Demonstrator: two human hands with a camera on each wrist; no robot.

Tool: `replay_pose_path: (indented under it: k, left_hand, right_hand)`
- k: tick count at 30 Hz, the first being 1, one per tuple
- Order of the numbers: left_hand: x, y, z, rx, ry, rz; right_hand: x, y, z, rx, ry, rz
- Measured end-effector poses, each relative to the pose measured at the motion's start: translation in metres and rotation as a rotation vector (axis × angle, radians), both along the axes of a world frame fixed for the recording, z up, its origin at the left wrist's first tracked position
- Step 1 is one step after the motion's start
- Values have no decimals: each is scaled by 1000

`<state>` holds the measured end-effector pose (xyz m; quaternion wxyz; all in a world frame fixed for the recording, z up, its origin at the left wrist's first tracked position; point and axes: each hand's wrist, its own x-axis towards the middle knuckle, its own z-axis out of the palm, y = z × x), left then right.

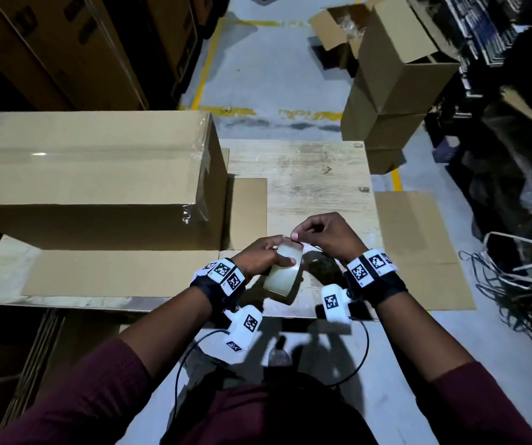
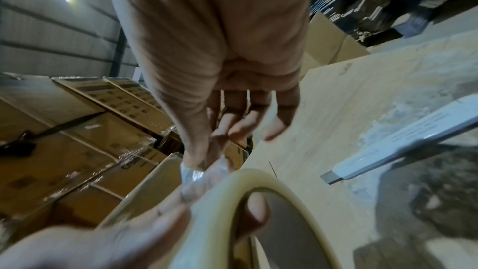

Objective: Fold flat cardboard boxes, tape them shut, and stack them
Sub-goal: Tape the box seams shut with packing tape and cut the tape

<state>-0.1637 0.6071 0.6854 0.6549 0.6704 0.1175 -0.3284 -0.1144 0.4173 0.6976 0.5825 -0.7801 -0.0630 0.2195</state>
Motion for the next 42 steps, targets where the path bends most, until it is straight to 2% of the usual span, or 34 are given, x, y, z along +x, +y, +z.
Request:
replay_pose_path:
  k: [3, 6, 9, 12, 14, 16, 21, 26, 29, 32, 35, 38, 40, 42]
  left_hand:
    - [0, -5, -7, 20, 45, 38]
    - [-2, -9, -17, 136, 74, 86]
    - [-7, -12, -36, 156, 99, -21]
    - [-8, -13, -55, 254, 77, -58]
    - [-6, -13, -69, 284, 50, -31]
    - [-4, -14, -77, 234, 68, 39]
    - [-6, -24, -82, 230, 47, 139]
    - [-6, -26, -86, 220, 15, 156]
    - [-7, -21, -82, 254, 3, 75]
    - [-10, -12, -77, 367, -42, -82]
    - [-12, 7, -45, 527, -203, -232]
    - [-16, 43, 25, 491, -548, -281]
    - [-20, 72, 75, 409, -676, -169]
    - [-19, 109, 109, 446, -804, 20]
  right_hand:
    - [-12, 1, 3, -117, -165, -22]
    - [-19, 1, 4, -107, -281, -80]
    - [-9, 0, -23, -129, -188, -133]
    - [6, -2, -73, -225, -105, -202]
    - [14, 0, -99, -303, -75, -208]
    - [19, 2, -122, -365, -60, -152]
    - [11, 12, -162, -481, -145, -63]
    - [21, 11, -158, -655, -210, -45]
    - [28, 3, -150, -753, -161, -86]
    - [31, -4, -147, -784, -76, -84]
    - [38, -15, -126, -820, -53, 56]
    - [49, -13, -75, -573, -185, 29]
    - [53, 8, -33, -290, -238, -25]
    - [53, 46, 1, -29, -262, -11]
